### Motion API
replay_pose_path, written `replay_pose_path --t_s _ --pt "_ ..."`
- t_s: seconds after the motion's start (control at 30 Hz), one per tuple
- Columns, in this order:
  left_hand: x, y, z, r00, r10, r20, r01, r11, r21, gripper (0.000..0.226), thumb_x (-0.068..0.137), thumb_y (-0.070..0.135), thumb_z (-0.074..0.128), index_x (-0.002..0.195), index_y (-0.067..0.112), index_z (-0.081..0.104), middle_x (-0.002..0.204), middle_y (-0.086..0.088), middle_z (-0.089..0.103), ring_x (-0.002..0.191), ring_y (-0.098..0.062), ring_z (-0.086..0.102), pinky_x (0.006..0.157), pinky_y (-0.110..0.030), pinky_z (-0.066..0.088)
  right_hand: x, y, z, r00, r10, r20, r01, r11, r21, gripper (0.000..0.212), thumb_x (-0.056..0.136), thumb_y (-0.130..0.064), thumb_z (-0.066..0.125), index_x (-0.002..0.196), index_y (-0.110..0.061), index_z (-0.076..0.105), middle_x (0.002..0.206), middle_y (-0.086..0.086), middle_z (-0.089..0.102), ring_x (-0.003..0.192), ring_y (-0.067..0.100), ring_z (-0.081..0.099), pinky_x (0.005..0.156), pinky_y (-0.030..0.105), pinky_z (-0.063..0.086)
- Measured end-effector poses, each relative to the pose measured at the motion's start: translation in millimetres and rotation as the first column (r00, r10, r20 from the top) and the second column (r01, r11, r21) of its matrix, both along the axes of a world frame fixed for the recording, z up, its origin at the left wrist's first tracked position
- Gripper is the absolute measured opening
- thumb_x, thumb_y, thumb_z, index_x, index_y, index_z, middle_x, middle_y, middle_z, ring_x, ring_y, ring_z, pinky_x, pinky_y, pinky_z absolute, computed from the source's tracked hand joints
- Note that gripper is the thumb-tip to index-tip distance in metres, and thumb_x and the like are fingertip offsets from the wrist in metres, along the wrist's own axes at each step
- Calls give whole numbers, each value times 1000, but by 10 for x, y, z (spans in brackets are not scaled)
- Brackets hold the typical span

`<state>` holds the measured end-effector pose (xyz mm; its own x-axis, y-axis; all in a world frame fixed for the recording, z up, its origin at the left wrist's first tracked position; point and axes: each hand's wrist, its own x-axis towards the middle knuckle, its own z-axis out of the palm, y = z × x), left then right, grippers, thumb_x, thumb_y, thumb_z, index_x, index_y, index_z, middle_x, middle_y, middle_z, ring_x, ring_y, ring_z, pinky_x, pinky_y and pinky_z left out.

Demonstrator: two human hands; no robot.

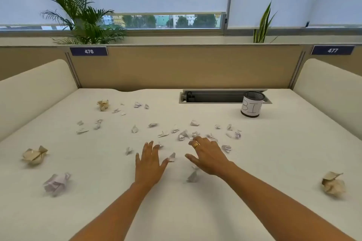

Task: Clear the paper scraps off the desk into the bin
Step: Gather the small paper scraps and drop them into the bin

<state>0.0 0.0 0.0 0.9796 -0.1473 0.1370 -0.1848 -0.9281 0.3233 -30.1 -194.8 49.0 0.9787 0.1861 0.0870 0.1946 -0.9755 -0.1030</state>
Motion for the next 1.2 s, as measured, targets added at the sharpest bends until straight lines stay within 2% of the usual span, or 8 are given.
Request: replay_pose_path --t_s 0.23,0.37,0.5,0.63,0.83,0.97,1.1,1.2 --pt "-78 161 -157 994 57 -98 -68 991 -113 71 89 47 47 144 13 17 157 -5 10 145 -21 8 118 -40 18 -182 -1 -346 941 -9 -337 103 960 262 71 89 -54 47 146 -19 24 157 3 17 143 21 21 116 35 23" --pt "-67 138 -171 992 10 -126 -26 991 -133 72 89 42 49 144 13 13 157 -6 8 144 -25 11 118 -38 14 -234 111 -410 932 33 -361 68 963 262 68 91 -47 48 148 -20 20 159 6 11 146 21 12 119 33 14" --pt "-66 69 -149 984 -146 -102 119 965 -234 65 91 27 51 144 16 16 156 -3 15 140 -20 25 116 -35 22 -304 276 -513 940 108 -324 -55 984 167 50 100 -22 36 148 -20 21 159 8 6 147 20 5 122 34 9" --pt "-43 10 -136 948 -305 -87 283 938 -202 53 95 19 42 143 27 22 155 5 19 141 -12 22 116 -31 22 -366 348 -619 948 111 -300 -62 984 170 56 98 0 27 148 -21 20 160 3 5 147 20 2 122 35 9" --pt "24 -44 -154 924 -377 -59 365 919 -152 40 98 14 30 135 25 42 149 3 33 137 -14 29 110 -28 28 -364 313 -571 970 52 -236 37 934 356 39 99 -9 35 137 -10 45 148 9 37 138 23 30 110 25 23" --pt "104 -58 -185 938 -344 -26 343 938 -47 33 98 22 33 125 21 52 125 -2 55 118 -19 49 94 -27 40 -328 271 -597 976 28 -215 47 941 334 34 98 -9 39 128 -7 54 139 9 48 131 22 40 109 26 30" --pt "180 -85 -178 933 -359 -27 357 932 -68 30 96 19 38 119 15 58 123 -4 60 115 -19 52 95 -24 37 -237 211 -592 983 27 -184 27 958 285 26 94 -5 44 111 -2 64 122 11 61 117 24 50 99 30 41" --pt "199 -119 -152 939 -344 12 344 933 -105 28 95 15 43 114 11 63 119 -7 64 112 -21 55 95 -25 38 -181 123 -555 986 28 -167 18 964 266 25 92 -5 48 110 -4 66 124 9 61 116 23 51 95 25 39"
